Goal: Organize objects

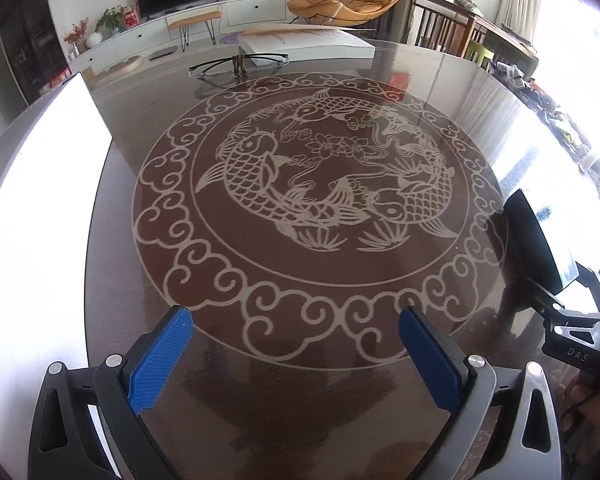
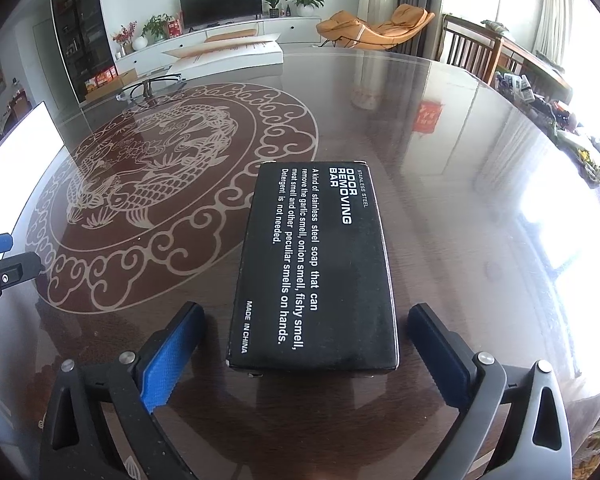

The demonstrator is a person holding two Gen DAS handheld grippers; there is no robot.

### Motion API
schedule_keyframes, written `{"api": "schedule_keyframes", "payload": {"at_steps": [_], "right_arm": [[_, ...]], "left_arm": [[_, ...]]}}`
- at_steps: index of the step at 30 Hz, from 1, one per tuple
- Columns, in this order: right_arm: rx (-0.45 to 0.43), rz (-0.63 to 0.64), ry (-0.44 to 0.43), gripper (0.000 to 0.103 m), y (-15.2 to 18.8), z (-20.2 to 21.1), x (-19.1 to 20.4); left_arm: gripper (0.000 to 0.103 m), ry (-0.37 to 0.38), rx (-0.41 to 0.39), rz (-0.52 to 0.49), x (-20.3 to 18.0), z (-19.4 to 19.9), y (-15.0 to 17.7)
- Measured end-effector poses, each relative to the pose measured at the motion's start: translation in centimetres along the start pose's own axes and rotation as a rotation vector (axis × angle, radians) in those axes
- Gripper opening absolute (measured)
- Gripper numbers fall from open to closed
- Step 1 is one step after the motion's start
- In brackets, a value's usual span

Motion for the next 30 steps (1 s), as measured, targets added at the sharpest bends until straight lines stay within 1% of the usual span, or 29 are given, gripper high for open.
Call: {"api": "schedule_keyframes", "payload": {"at_steps": [3,11,14,19,21,25,30], "right_arm": [[0.000,0.000,0.000,0.102,0.0,0.0,0.0],[0.000,0.000,0.000,0.102,0.0,0.0,0.0],[0.000,0.001,0.000,0.102,0.0,0.0,0.0],[0.000,0.001,0.000,0.102,0.0,0.0,-0.1],[0.001,0.000,0.000,0.103,0.0,0.0,-0.1],[0.000,0.001,0.000,0.103,0.0,0.1,-0.1],[0.001,0.001,-0.001,0.103,0.0,0.1,-0.1]], "left_arm": [[0.103,0.016,-0.005,-0.010,-0.1,0.4,-0.5],[0.103,0.013,-0.033,-0.055,0.8,2.6,-1.4],[0.103,0.011,-0.037,-0.080,1.2,3.3,-2.5],[0.103,-0.023,-0.072,-0.169,1.0,4.9,-5.2],[0.103,-0.024,-0.079,-0.201,0.7,5.3,-6.1],[0.103,-0.037,-0.092,-0.259,0.2,5.6,-7.8],[0.103,-0.072,-0.107,-0.322,-0.3,5.4,-9.1]]}}
Point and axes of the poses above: each gripper's, at about its wrist camera, not at the fingertips, and z roughly against the way its jaws point, x to its left, y to its underside, the point moved 7 cm from there along -z, roughly the way its jaws point, and after that the axes turned 4 degrees about x, right-handed, at the moved point
